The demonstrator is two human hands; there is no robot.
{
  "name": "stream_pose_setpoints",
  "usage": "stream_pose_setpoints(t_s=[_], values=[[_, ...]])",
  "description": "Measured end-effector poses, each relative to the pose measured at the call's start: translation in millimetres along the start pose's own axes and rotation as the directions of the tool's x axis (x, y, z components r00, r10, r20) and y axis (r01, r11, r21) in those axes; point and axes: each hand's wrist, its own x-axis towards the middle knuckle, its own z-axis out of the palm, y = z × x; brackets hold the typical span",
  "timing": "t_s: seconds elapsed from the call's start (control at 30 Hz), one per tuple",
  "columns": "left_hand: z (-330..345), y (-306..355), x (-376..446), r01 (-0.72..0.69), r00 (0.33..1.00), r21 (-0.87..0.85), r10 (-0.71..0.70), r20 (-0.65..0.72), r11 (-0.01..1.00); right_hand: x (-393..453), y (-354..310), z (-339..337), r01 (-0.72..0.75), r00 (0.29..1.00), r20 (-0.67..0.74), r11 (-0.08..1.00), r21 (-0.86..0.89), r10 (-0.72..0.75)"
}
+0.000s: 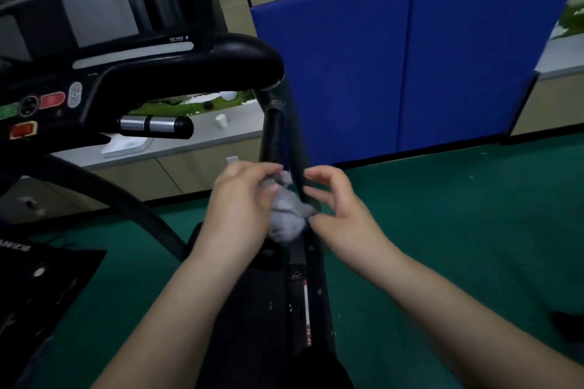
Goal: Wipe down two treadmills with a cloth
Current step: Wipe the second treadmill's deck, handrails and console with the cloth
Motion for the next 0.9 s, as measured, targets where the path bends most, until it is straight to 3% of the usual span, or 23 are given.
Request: stream_pose_setpoints(t_s=[0.1, 0.27, 0.4, 0.67, 0.77, 0.9], values=[[-14, -7, -11, 0.093, 0.987, -0.020, -0.095, -0.126, 0.995, -8, 19, -11, -0.070, 0.998, 0.002, 0.997, -0.032, 0.070], [9, 0, -26, 0.239, 0.953, 0.158, -0.263, 0.151, 0.958, 2, 34, -3, -0.159, 0.973, 0.167, 0.987, -0.004, 0.157], [28, 0, 27, 0.280, 0.929, 0.209, -0.319, 0.185, 0.937, 14, 47, 3, -0.120, 0.971, 0.195, 0.987, -0.110, 0.140], [67, -20, 147, 0.292, 0.924, 0.191, -0.328, 0.198, 0.937, 33, 50, -6, -0.143, 0.933, 0.319, 0.985, -0.093, 0.165], [63, -29, 135, 0.318, 0.911, 0.172, -0.350, 0.216, 0.932, 34, 51, -7, -0.140, 0.933, 0.321, 0.985, -0.100, 0.165], [40, -15, 76, 0.335, 0.890, 0.185, -0.375, 0.261, 0.924, 41, 48, -11, -0.069, 0.934, 0.326, 0.968, -0.240, 0.147]])
